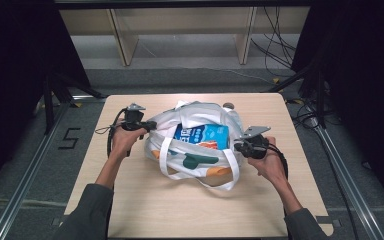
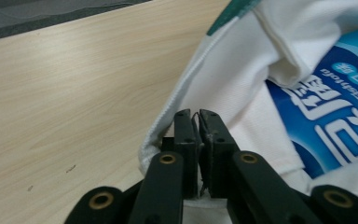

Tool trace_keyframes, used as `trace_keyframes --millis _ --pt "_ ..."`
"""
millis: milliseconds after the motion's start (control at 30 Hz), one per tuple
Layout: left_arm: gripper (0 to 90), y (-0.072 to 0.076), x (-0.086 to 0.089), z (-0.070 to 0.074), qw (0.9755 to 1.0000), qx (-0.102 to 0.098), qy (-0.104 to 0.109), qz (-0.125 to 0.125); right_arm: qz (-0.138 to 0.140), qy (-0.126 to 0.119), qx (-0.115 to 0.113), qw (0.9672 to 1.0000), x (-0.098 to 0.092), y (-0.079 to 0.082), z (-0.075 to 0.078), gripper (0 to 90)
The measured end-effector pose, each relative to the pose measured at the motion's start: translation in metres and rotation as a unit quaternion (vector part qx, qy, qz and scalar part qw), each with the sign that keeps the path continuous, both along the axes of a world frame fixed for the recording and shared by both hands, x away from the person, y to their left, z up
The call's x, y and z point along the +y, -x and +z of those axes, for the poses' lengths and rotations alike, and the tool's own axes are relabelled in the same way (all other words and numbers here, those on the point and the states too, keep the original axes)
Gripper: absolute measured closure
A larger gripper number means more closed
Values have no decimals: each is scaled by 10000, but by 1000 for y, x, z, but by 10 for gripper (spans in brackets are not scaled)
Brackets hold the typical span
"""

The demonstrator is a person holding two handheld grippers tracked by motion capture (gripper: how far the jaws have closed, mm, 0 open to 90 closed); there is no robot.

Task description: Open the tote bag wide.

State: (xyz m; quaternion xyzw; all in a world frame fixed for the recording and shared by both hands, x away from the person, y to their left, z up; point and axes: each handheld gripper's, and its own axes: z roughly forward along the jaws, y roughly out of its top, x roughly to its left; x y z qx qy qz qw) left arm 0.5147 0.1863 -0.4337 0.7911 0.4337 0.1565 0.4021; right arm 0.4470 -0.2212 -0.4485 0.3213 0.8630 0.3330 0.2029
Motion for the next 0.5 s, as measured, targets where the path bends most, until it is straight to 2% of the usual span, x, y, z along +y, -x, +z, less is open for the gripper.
trace_keyframes --millis 33,133,167,200,233,267,300,333,400,433,500 --pt "825 3 -1 4 9999 -35 -57 -90 26 -46 38 10000 0 2 4 900" --pt "803 16 -10 11 9995 -150 45 -291 238 -290 -120 9992 8 11 15 900" --pt "799 16 -10 11 9995 -150 45 -291 413 -290 -163 9986 12 13 18 900" --pt "798 23 -16 13 9988 -143 103 -460 471 -277 -213 9983 16 17 21 900" --pt "796 27 -19 13 9984 -142 50 -538 660 -278 -216 9972 21 20 22 900" --pt "795 27 -19 13 9984 -142 50 -538 660 -278 -216 9972 21 20 22 900" --pt "795 29 -21 12 9979 -148 -77 -625 780 -224 -157 9966 25 25 22 900" --pt "796 31 -21 10 9976 -151 -92 -665 846 -74 9 9964 32 32 18 900" --pt "806 31 -21 9 9977 -117 -77 -663 901 40 110 9959 35 36 10 900" --pt "806 31 -20 7 9977 -53 -18 -670 891 19 148 9959 36 37 6 900" --pt "802 31 -20 7 9977 -65 -40 -667 862 28 112 9962 35 36 7 900"
